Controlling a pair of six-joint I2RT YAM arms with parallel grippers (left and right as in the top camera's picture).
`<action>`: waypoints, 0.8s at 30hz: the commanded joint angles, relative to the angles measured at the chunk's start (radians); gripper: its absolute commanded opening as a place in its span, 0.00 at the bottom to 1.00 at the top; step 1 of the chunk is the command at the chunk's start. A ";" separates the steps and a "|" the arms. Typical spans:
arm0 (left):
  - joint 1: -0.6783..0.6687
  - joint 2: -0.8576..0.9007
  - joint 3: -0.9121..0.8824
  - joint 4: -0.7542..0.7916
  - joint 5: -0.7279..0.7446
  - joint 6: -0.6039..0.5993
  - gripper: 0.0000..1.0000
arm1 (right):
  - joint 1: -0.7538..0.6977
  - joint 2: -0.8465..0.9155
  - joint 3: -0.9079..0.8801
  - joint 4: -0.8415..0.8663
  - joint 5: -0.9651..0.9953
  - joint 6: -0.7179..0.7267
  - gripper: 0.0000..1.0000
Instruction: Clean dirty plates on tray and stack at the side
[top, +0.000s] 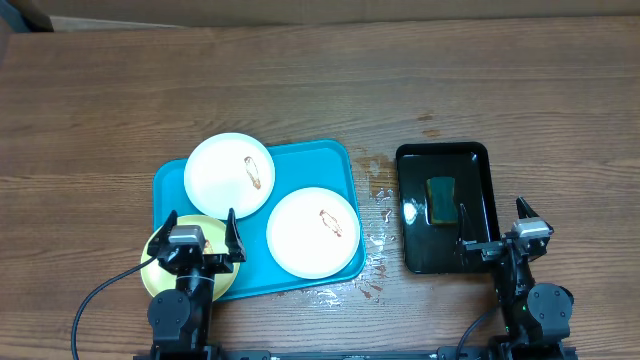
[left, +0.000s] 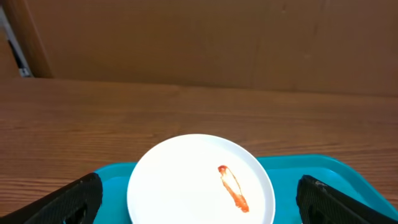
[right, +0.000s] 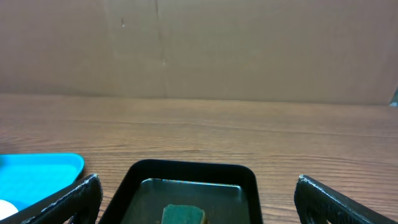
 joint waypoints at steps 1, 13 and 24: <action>-0.005 -0.004 -0.003 0.003 -0.033 0.029 1.00 | -0.007 -0.006 -0.005 0.006 0.005 -0.006 1.00; -0.006 0.005 -0.003 -0.001 0.030 -0.048 1.00 | -0.007 -0.006 -0.005 0.006 0.005 -0.006 1.00; -0.006 0.005 -0.003 0.003 0.082 -0.404 1.00 | -0.007 -0.006 -0.005 0.006 0.005 -0.006 1.00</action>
